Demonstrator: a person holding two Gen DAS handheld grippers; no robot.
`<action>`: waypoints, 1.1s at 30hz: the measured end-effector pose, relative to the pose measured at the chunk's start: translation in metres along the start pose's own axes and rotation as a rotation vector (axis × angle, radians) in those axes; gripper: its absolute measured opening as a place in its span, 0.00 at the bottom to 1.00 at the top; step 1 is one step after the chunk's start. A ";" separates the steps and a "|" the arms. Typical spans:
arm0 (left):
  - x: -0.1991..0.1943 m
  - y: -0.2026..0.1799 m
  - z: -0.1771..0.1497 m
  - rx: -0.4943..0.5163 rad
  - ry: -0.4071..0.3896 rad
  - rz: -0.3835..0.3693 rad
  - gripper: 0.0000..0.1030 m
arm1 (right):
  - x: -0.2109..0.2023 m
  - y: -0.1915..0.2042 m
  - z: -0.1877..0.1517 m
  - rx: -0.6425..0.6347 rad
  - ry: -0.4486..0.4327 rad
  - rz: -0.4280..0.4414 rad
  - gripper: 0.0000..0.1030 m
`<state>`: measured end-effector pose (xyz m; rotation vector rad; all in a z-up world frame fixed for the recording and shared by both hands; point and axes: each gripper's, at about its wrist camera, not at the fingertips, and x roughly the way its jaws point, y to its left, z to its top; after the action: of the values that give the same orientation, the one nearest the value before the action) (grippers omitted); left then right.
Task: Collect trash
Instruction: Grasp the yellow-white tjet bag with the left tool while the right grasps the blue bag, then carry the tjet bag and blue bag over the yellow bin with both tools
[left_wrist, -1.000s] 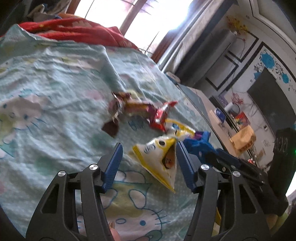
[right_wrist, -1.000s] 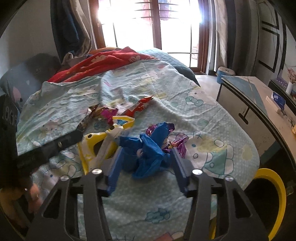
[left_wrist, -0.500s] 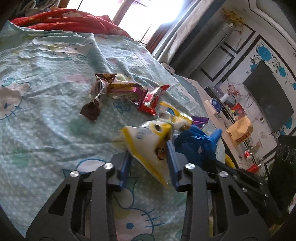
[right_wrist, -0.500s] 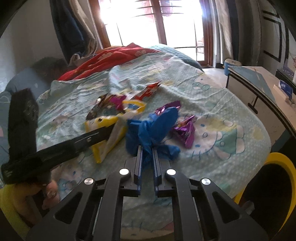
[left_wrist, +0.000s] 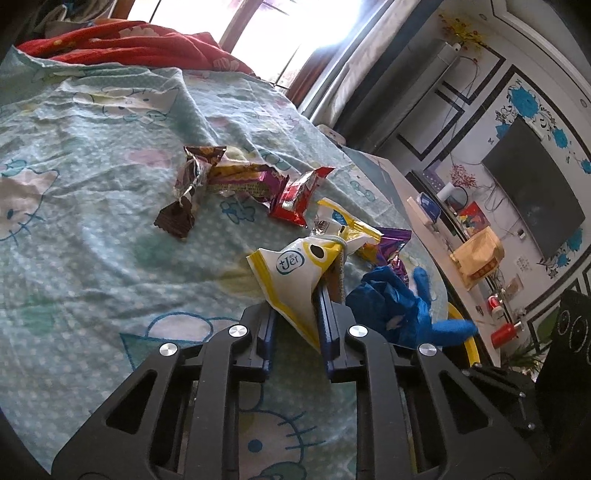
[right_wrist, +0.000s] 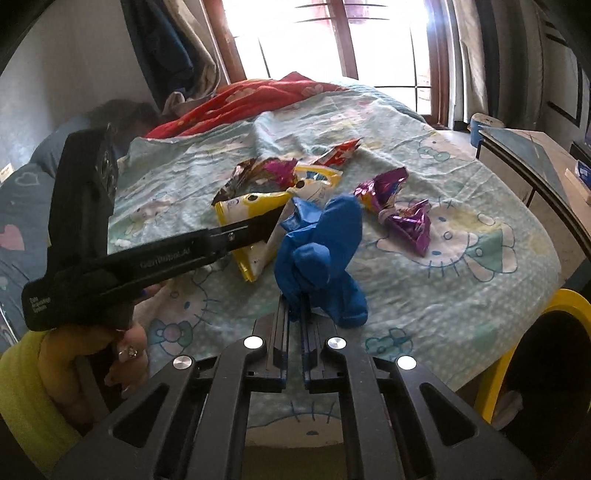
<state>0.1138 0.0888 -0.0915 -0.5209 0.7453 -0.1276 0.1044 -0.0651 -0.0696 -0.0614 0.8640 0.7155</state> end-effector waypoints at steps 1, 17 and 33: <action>-0.001 -0.001 0.000 0.002 -0.004 -0.001 0.12 | -0.002 -0.001 0.001 0.003 -0.007 -0.003 0.05; -0.036 -0.010 0.017 0.016 -0.108 0.004 0.12 | -0.031 -0.006 0.005 0.019 -0.078 -0.013 0.03; -0.042 -0.045 0.012 0.102 -0.109 -0.044 0.12 | -0.068 -0.029 0.009 0.068 -0.142 -0.056 0.03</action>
<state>0.0938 0.0668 -0.0358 -0.4432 0.6178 -0.1761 0.0981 -0.1216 -0.0223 0.0259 0.7468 0.6296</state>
